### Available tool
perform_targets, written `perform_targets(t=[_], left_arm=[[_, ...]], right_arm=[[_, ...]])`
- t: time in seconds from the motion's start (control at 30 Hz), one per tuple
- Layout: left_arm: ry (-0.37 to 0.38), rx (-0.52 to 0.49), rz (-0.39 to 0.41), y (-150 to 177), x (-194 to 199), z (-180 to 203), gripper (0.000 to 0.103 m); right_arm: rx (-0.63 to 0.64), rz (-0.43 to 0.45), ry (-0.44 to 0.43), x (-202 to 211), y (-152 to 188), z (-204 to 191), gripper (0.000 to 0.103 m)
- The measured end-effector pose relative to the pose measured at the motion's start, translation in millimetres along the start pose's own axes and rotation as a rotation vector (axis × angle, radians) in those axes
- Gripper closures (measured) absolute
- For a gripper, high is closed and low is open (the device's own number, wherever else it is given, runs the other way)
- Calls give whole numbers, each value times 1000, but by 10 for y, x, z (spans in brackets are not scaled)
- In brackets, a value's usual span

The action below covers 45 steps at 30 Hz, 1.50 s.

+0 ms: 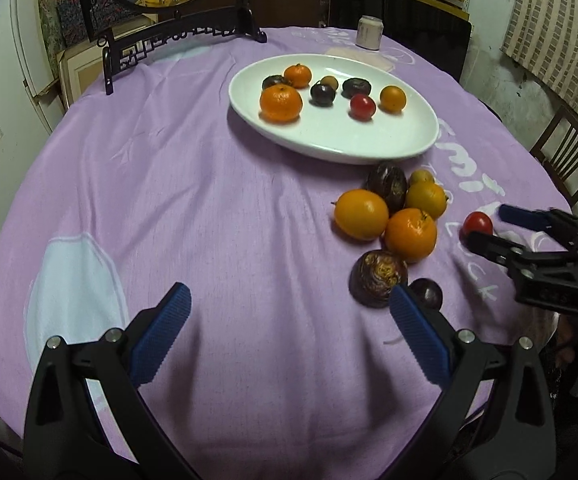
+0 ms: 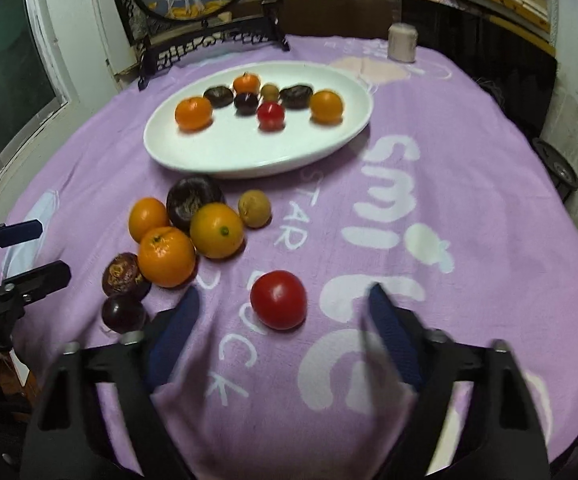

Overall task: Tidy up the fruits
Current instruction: 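Grasp a mangosteen with the left tool while the right tool grasps a red tomato, then lower the mangosteen and red tomato onto the plate and open both tools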

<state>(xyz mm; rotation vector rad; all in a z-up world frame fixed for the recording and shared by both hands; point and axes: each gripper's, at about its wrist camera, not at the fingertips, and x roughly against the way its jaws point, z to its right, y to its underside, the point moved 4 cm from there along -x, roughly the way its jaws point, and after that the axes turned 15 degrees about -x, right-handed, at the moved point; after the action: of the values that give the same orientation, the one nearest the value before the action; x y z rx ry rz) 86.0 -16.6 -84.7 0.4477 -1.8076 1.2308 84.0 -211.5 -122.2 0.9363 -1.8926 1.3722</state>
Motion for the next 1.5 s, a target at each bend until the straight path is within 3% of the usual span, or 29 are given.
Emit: perform_targets(t=[0.07,0.1,0.2,0.33,0.63,0.73,0.8,0.83,1.1,1.5], left_arm=[[-2,-1,-10,12,-29,0,2],[-2,-3,-14,15,-42,7,2],[-10,-21,-30,34,-95,43,2],[-8,-61,-52,46,-193,153,2],[49,-98,-84,-64,-496,434,4],[32,-112,-60,-137,-501,508,19],[52,-114,-41,-161,-465,520,61],[49,-113,-39,-162,-431,512,63],[132,-31,16,-168,-151,348,64],[119,18,72,-221,143,116,64]], right_arm=[[-2,6,6,-57,13,14,57],[5,10,7,-47,13,9,73],[-30,-2,-37,29,7,35,74],[-42,11,-33,138,10,85,74],[-75,-1,-70,178,40,123,73],[-84,-1,-73,188,36,140,73],[-89,5,-75,214,32,153,73],[-91,10,-77,230,29,159,73],[-84,41,-103,366,10,110,73],[-71,40,-123,369,-14,22,73]])
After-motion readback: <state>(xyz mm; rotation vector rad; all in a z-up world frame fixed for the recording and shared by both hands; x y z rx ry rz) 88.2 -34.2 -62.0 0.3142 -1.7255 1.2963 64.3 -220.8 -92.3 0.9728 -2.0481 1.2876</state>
